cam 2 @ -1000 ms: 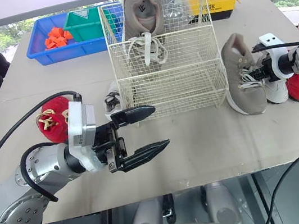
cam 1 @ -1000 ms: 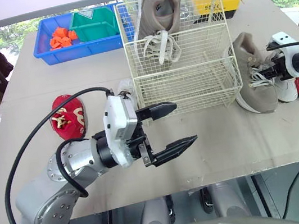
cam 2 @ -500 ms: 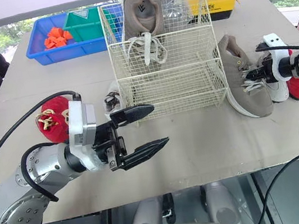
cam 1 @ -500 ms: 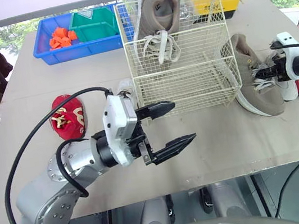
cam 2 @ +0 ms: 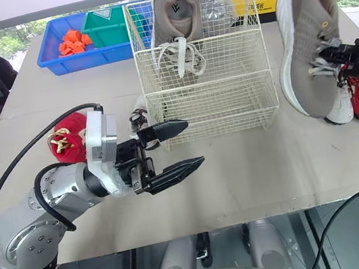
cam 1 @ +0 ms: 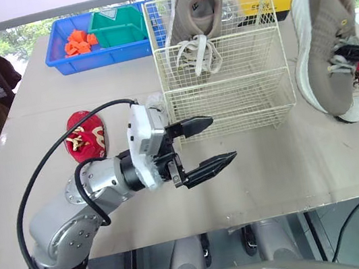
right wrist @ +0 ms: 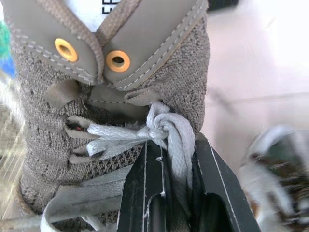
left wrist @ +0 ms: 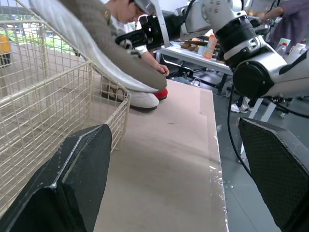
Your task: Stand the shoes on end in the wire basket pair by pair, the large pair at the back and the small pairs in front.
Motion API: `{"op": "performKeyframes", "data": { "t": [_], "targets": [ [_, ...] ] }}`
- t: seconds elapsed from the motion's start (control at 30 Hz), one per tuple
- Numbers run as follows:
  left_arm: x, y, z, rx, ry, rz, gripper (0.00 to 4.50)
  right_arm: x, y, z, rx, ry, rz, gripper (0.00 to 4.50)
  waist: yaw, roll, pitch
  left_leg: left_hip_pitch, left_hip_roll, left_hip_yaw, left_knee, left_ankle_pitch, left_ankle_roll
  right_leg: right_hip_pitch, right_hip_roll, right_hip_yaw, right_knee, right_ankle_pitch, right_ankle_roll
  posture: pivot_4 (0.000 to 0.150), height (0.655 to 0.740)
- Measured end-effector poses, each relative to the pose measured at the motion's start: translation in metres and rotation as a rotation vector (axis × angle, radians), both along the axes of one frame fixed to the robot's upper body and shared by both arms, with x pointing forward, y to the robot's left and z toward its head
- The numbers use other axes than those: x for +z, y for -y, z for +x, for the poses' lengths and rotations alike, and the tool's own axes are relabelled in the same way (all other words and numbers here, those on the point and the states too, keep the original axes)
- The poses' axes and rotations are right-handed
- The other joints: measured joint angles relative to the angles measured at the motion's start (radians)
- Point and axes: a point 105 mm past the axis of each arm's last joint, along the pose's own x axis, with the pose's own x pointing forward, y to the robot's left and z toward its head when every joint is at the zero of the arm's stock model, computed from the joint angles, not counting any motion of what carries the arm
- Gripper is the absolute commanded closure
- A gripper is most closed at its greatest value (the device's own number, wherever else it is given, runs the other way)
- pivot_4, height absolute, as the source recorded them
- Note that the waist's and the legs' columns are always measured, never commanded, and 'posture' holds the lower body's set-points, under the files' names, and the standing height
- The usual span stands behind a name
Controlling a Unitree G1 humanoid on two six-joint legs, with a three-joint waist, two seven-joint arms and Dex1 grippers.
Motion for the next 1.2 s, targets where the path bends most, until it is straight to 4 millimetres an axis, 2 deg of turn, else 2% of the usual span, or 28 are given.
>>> {"op": "performKeyframes", "data": {
  "t": [0.1, 0.17, 0.3, 0.4, 0.5, 0.63, 0.73, 0.9, 1.1, 1.2],
  "targets": [
    [0.003, 0.001, 0.004, 0.028, 0.012, -0.042, 0.00, 0.035, -0.015, 0.011, 0.002, 0.185, -0.008, 4.48, -0.013, 0.001, 0.001, 0.001, 0.000, 0.001, 0.000, 0.000, 0.000, 0.000, 0.001, 0.002, 0.001, 0.001, 0.001, 0.150, 0.7400],
    [0.008, 0.000, 0.010, 0.081, 0.029, -0.097, 0.00, 0.071, -0.037, 0.019, 0.027, 0.381, 0.002, 4.48, -0.024, 0.002, 0.001, 0.001, 0.000, 0.001, -0.001, 0.000, 0.000, -0.001, 0.001, 0.003, 0.002, 0.001, 0.002, 0.150, 0.7400],
    [0.014, -0.007, 0.016, 0.155, 0.060, -0.153, 0.00, 0.138, -0.076, 0.021, 0.039, 0.723, -0.018, 4.48, -0.023, 0.002, 0.001, 0.000, 0.001, 0.001, -0.002, 0.000, 0.000, -0.002, 0.002, 0.001, 0.001, 0.001, 0.002, 0.150, 0.7400],
    [0.010, -0.013, 0.017, 0.179, 0.047, -0.148, 0.00, 0.151, -0.094, 0.025, 0.056, 0.820, -0.020, 4.48, -0.014, 0.002, 0.001, -0.001, 0.001, 0.002, -0.002, 0.002, -0.004, -0.003, 0.001, 0.002, 0.000, 0.001, 0.002, 0.150, 0.7400],
    [0.015, -0.018, 0.017, 0.206, 0.066, -0.166, 0.00, 0.155, -0.119, 0.038, 0.093, 0.865, 0.010, 4.48, -0.011, 0.002, 0.001, -0.002, 0.001, 0.003, -0.002, 0.002, -0.003, -0.004, 0.000, 0.003, 0.000, 0.001, 0.002, 0.150, 0.7400],
    [0.020, -0.023, 0.013, 0.233, 0.094, -0.190, 0.00, 0.159, -0.139, 0.046, 0.110, 0.921, 0.002, 4.48, -0.005, 0.002, 0.001, -0.002, 0.002, 0.003, -0.002, 0.002, -0.004, -0.004, 0.000, 0.002, 0.001, 0.001, 0.002, 0.150, 0.7400],
    [0.022, -0.030, 0.013, 0.278, 0.105, -0.202, 0.00, 0.151, -0.152, 0.053, 0.111, 0.953, -0.004, 4.48, -0.006, 0.002, 0.002, -0.002, 0.002, 0.003, -0.002, 0.003, -0.004, -0.004, 0.000, 0.002, 0.001, 0.001, 0.002, 0.150, 0.7400],
    [0.029, -0.041, 0.012, 0.356, 0.139, -0.228, 0.00, 0.140, -0.153, 0.056, 0.054, 1.017, -0.053, 4.48, -0.008, 0.002, 0.001, -0.001, 0.003, 0.003, -0.003, 0.003, -0.005, -0.004, 0.000, 0.002, 0.001, 0.001, 0.001, 0.150, 0.7400],
    [0.028, -0.047, 0.007, 0.392, 0.143, -0.217, 0.00, 0.105, -0.154, 0.063, 0.022, 0.982, -0.094, 4.48, -0.011, 0.002, 0.002, -0.001, 0.003, 0.003, -0.003, 0.003, -0.005, -0.004, 0.000, 0.003, 0.002, 0.000, -0.001, 0.150, 0.7400],
    [0.026, -0.046, 0.005, 0.387, 0.137, -0.212, 0.00, 0.097, -0.151, 0.065, -0.003, 0.961, -0.091, 4.48, -0.010, 0.002, 0.002, -0.001, 0.003, 0.003, -0.003, 0.003, -0.005, -0.004, -0.001, 0.002, 0.002, 0.000, -0.001, 0.150, 0.7400]
  ]
}}
